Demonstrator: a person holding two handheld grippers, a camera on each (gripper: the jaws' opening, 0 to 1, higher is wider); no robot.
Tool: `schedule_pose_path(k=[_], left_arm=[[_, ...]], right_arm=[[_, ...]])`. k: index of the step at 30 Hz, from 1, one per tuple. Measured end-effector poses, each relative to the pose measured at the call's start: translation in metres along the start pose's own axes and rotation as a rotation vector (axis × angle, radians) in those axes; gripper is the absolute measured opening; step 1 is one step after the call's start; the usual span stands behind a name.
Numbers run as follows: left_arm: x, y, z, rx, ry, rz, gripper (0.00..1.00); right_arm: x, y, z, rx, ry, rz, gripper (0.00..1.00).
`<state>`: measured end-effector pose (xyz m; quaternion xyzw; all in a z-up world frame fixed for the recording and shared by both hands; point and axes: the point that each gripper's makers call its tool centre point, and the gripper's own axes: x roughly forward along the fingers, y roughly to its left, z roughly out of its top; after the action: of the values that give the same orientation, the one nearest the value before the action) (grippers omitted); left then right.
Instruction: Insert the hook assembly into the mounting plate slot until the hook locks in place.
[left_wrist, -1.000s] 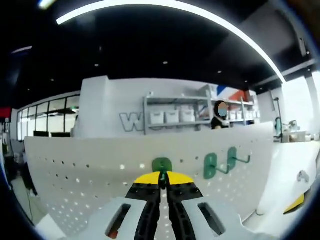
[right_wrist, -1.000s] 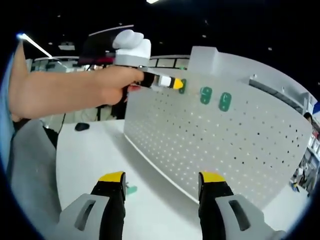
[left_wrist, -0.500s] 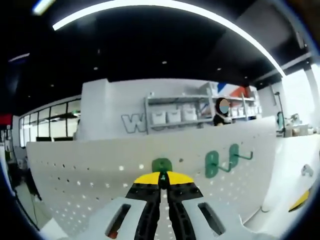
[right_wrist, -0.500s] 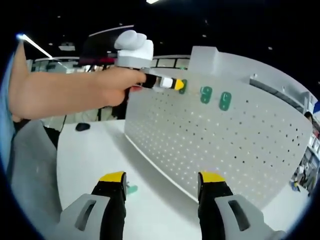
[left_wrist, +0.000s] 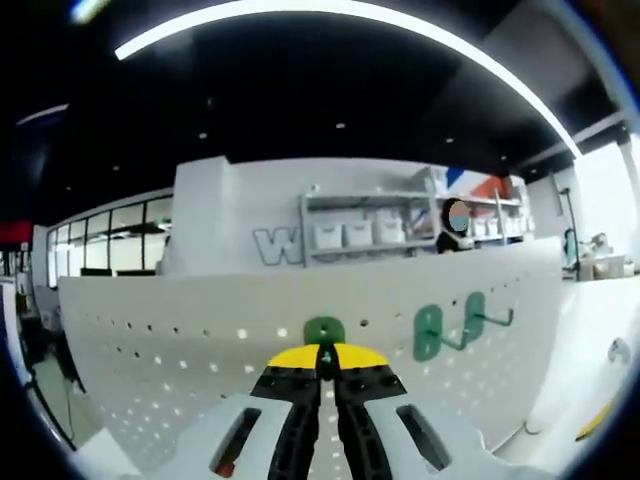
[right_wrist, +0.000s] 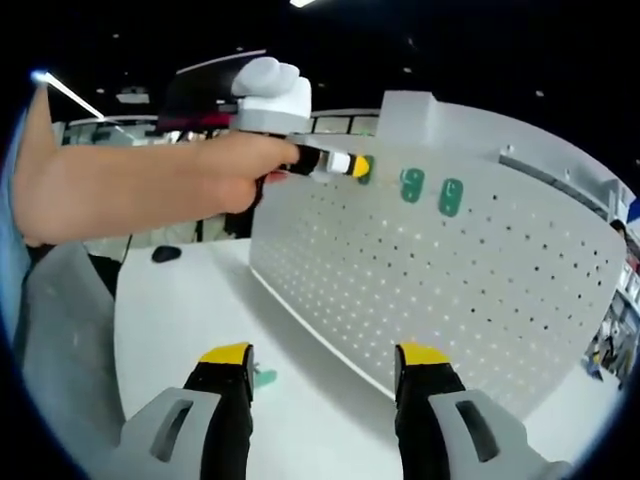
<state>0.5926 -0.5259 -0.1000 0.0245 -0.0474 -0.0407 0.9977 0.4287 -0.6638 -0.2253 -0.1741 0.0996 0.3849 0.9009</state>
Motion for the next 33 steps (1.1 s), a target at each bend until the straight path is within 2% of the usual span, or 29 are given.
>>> schedule_pose_path(k=[13,23,33], left_arm=[[0.001,-0.003,-0.003,-0.009,0.012,0.041,0.06],[0.001,-0.004,-0.011,0.009,0.030,0.026,0.05],[-0.004,-0.005,-0.016,0.017,0.046,0.000,0.13]], right_arm=[[-0.003,-0.001,0.000,0.001,-0.004,-0.001,0.56],[-0.003,-0.004,-0.001,0.006,-0.008,-0.007,0.56],[-0.004,-0.005,-0.002,0.003,-0.001,-0.010,0.56]])
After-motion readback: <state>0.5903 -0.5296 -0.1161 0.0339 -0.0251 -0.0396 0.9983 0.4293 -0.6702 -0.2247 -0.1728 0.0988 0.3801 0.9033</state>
